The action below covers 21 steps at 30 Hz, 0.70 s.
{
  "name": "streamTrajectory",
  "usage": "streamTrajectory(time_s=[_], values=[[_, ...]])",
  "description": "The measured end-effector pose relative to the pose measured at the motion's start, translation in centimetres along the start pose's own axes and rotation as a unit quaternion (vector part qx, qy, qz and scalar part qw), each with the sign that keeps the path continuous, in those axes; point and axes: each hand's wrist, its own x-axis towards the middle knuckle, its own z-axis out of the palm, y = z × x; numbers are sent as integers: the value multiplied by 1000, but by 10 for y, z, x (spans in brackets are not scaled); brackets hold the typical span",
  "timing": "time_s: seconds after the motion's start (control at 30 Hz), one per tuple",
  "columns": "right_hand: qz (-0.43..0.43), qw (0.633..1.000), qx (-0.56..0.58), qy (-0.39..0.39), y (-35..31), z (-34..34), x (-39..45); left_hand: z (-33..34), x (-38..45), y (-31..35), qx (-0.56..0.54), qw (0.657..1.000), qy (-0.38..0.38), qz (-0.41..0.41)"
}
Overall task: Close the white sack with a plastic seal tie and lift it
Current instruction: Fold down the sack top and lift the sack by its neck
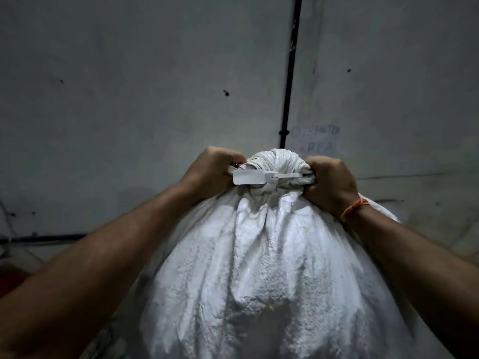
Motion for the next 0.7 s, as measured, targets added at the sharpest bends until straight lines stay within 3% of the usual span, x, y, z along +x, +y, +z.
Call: streamTrajectory(time_s=[0.33, 0.7], values=[[22, 999, 35, -18, 207, -54, -35, 149, 102, 112, 11, 1000, 2, -30], [37, 999, 0, -22, 365, -66, -47, 279, 187, 152, -9, 998, -9, -57]])
